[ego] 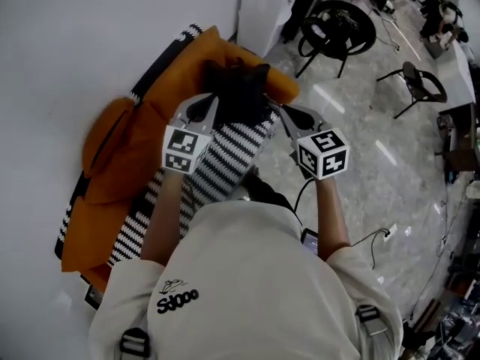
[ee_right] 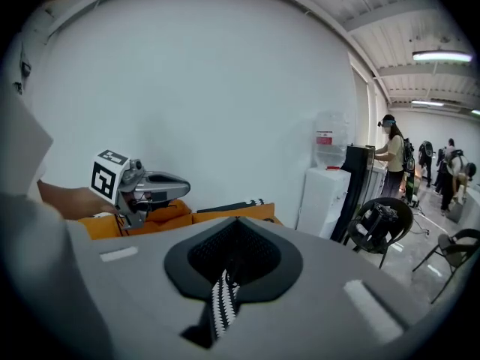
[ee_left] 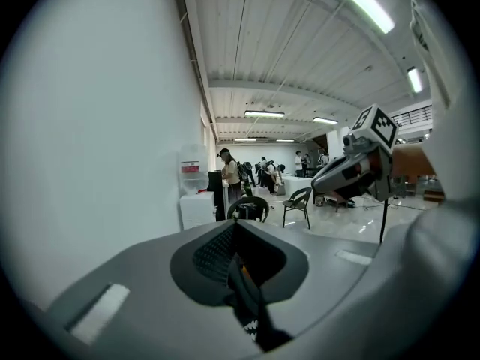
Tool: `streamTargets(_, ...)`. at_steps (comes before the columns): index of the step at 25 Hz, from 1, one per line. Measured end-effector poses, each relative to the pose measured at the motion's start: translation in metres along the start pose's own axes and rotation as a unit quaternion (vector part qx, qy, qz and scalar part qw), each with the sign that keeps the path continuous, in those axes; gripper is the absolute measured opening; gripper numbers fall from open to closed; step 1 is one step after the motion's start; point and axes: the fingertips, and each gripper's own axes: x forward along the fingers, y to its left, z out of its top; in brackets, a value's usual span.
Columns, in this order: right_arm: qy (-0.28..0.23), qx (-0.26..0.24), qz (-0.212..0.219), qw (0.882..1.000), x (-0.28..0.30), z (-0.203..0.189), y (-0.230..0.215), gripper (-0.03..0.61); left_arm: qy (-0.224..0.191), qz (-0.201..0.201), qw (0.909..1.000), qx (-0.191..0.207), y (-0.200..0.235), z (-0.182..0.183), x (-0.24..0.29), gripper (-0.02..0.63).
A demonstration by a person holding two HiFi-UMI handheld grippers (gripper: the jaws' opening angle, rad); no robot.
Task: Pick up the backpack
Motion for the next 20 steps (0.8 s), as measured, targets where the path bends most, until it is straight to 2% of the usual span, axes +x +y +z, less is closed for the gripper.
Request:
streamTargets(4,-0.01,0.022,0.011,1.0,0.025,0.006,-0.037,0.005,0.043,0.022,0.9988,-0.01,0.011,-0.016,0.028,0.009)
streamTargets(8,-0.015,0.014,0.025,0.999,0.051,0.003,-0.064,0.005,0.084,0.05,0.9942,-0.046,0.026,-0.036,0.049,0.009)
streamTargets(11,0.001,0.001,0.032,0.999,0.076,-0.003,-0.081,0.005,0.105,0.064,0.9905,-0.062,0.037,-0.046,0.066,0.009)
streamTargets(13,0.015,0.012,0.045,0.999,0.094,-0.009,-0.09,0.005,0.117,0.07,0.9873,-0.082,0.042,-0.055,0.078,0.009)
streamTargets(18,0.069,0.038,0.069,0.995,0.141,-0.04,-0.117,0.005,0.143,0.077,0.9822,-0.094,0.049,-0.084,0.12,0.009)
streamTargets(20,0.085,0.061,0.074,0.992,0.158,-0.056,-0.128,0.005,0.148,0.089,0.9785,-0.113,0.055,-0.097,0.135,0.009)
